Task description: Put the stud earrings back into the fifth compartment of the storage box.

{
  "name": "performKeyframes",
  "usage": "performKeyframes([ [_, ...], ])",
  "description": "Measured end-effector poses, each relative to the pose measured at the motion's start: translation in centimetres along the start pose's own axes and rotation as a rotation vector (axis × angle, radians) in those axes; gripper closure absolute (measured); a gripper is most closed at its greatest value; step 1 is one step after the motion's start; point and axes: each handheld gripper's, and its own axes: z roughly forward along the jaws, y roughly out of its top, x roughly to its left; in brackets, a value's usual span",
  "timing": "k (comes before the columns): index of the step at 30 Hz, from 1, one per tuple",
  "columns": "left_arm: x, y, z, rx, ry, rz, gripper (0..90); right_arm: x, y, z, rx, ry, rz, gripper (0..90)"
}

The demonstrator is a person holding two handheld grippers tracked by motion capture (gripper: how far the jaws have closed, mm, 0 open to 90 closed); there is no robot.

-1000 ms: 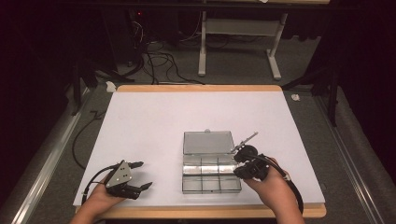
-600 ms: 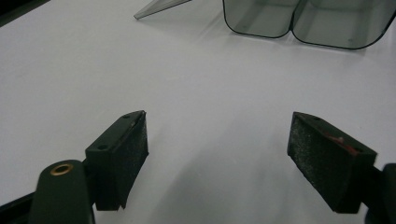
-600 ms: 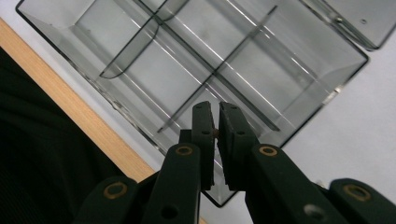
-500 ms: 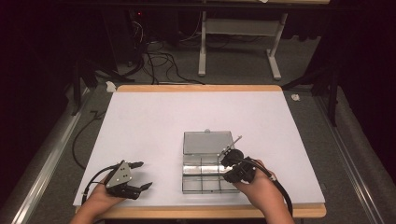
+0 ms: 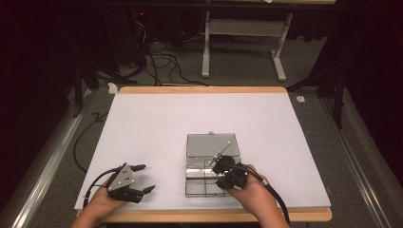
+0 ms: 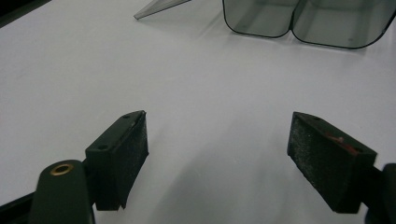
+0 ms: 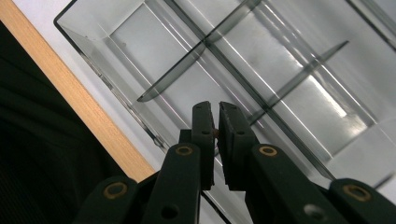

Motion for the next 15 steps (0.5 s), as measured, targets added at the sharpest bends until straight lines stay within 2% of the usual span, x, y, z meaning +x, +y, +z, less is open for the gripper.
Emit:
performKeyframes([
  [6, 0.0, 0.0, 0.0, 0.0, 0.0, -0.001, 20.8, 0.2, 0.4, 1.1, 0.009, 0.008, -0.025, 86.0],
  [7, 0.0, 0.0, 0.0, -0.001, 0.001, 0.002, 20.8, 0.3, 0.5, 1.2, 0.023, 0.008, -0.014, 86.0],
  [11, 0.0, 0.0, 0.0, -0.001, -0.001, 0.0, 20.8, 0.3, 0.6, 1.9, 0.035, 0.01, -0.026, 86.0],
  [12, 0.0, 0.0, 0.0, -0.001, -0.001, -0.002, 20.8, 0.5, 0.7, 2.0, 0.048, 0.012, 0.004, 86.0],
  [13, 0.0, 0.0, 0.0, -0.001, 0.001, 0.001, 20.8, 0.3, 0.7, 2.3, 0.038, 0.007, -0.026, 86.0],
  [15, -0.1, 0.0, 0.0, -0.002, 0.002, 0.007, 20.8, 0.2, 0.7, 2.5, 0.05, 0.014, -0.016, 86.0],
])
